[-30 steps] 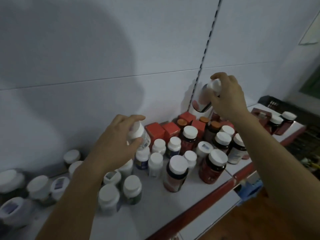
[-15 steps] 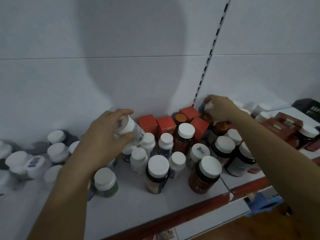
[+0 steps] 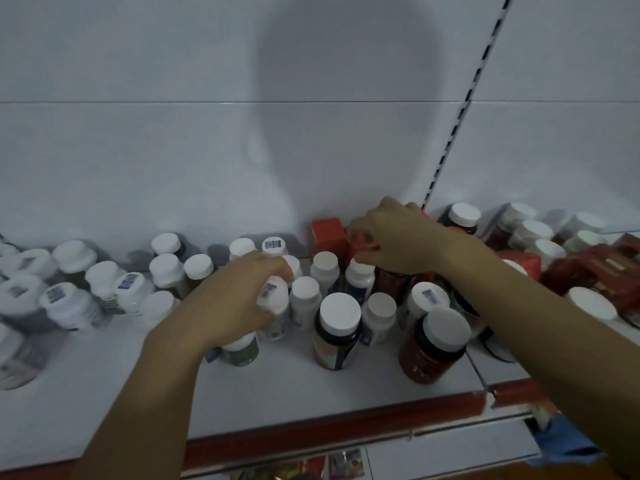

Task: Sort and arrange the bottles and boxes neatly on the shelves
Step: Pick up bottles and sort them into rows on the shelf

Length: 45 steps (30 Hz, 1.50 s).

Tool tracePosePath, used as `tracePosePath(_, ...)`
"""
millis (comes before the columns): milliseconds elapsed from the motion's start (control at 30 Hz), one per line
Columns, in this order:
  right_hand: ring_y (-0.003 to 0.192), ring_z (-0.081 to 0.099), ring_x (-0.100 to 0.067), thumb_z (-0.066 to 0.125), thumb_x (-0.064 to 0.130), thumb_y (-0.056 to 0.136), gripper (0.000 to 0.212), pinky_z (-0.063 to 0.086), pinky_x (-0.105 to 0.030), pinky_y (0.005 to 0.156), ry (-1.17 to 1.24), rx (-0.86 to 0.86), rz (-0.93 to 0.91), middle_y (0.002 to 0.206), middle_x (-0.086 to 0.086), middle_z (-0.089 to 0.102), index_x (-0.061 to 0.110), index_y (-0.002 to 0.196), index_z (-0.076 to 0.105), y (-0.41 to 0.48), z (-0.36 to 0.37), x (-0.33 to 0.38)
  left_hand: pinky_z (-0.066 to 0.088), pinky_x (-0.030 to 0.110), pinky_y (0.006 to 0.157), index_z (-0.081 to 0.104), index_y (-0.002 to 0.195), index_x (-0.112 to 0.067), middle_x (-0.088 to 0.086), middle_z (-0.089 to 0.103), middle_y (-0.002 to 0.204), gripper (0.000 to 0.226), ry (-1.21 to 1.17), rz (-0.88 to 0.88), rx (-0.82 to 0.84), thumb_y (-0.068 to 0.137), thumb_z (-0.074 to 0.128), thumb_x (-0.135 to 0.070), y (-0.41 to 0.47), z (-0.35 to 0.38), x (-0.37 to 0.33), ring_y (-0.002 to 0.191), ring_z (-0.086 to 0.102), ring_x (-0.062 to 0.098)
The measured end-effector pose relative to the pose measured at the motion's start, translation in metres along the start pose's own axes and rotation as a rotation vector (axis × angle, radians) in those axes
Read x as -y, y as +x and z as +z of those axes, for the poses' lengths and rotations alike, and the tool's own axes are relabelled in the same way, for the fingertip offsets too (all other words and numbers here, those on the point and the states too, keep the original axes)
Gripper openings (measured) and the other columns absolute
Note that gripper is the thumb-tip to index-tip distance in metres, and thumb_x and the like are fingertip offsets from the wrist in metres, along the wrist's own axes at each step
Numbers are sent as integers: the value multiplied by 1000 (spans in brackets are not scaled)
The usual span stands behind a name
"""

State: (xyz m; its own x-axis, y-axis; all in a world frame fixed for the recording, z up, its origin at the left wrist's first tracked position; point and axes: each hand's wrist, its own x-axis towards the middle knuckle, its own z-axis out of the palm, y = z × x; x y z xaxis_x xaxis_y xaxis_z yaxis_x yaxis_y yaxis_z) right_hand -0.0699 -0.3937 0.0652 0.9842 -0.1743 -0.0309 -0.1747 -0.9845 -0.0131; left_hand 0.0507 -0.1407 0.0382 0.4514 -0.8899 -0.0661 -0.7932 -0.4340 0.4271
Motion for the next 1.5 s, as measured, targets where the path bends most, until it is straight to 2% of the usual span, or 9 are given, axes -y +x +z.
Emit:
tracePosePath(200, 110, 42, -28, 56, 56, 92, 30, 30, -49, 91, -225, -40, 6, 97, 2, 52, 34, 111, 64, 0, 18, 12, 52, 39, 83, 60, 114, -36, -13, 57, 106, 30, -12, 85, -152, 87, 70, -44, 27, -3, -15, 97, 58, 13)
tracePosePath(433, 117, 38, -29, 63, 60, 85, 45, 32, -53, 102, -292, 52, 47, 114, -2, 47, 27, 116, 63, -11, 27, 15, 53, 44, 86, 54, 110, -22, 1, 62, 109, 45, 124, -77, -126, 77, 78, -41, 94, 26, -42, 101, 60, 27)
tracePosePath(600, 109, 41, -23, 60, 64, 86, 46, 32, -45, 90, -167, -43, 128, 105, 6, 45, 31, 118, 57, -19, -4, 0, 51, 36, 80, 55, 110, -24, 0, 65, 112, 39, -45, -68, -250, 80, 76, -35, 85, 23, -27, 100, 62, 26)
tracePosePath(767, 97, 55, -19, 66, 49, 88, 36, 45, -38, 85, 172, -234, 35, 100, 7, 56, 25, 115, 64, -5, -41, 28, 46, 15, 67, 62, 108, -37, -16, 66, 100, 34, -308, -39, -497, 79, 79, -37, 29, -51, 13, 76, 65, -1)
tracePosePath(967, 76, 55, -9, 68, 33, 92, 31, 43, -27, 78, 322, -339, -130, 104, 3, 66, 19, 119, 66, 41, -53, 103, 45, 13, 68, 68, 109, -36, -18, 68, 101, 30, -236, -165, -651, 82, 78, -29, -64, -94, 88, 77, 64, -1)
tracePosePath(1067, 74, 54, -2, 69, 27, 93, 31, 42, -23, 77, 347, -339, -215, 108, 2, 66, 18, 122, 65, 77, -55, 154, 47, 22, 67, 68, 108, -36, -16, 68, 103, 29, -244, -263, -722, 82, 77, -27, -110, -112, 137, 78, 64, 0)
tracePosePath(1167, 78, 53, 1, 65, 22, 96, 28, 36, -10, 74, 361, -354, -292, 105, 0, 64, 23, 124, 64, 113, -55, 213, 43, 18, 66, 67, 107, -37, -21, 66, 102, 29, -220, -321, -763, 82, 78, -28, -154, -130, 187, 79, 62, -5)
tracePosePath(1400, 81, 53, -12, 62, 18, 98, 24, 37, -17, 73, 491, -306, -461, 111, -1, 61, 23, 121, 59, 198, -44, 389, 39, 6, 63, 63, 111, -37, -30, 60, 101, 32, -178, -430, -734, 84, 76, -25, -268, -154, 311, 80, 59, -8)
tracePosePath(1500, 82, 53, -2, 61, 19, 98, 24, 37, -16, 74, 529, -265, -539, 108, 3, 60, 25, 121, 58, 232, -27, 465, 39, 2, 64, 64, 116, -30, -25, 61, 103, 35, -171, -491, -718, 86, 77, -17, -308, -146, 368, 81, 58, -10)
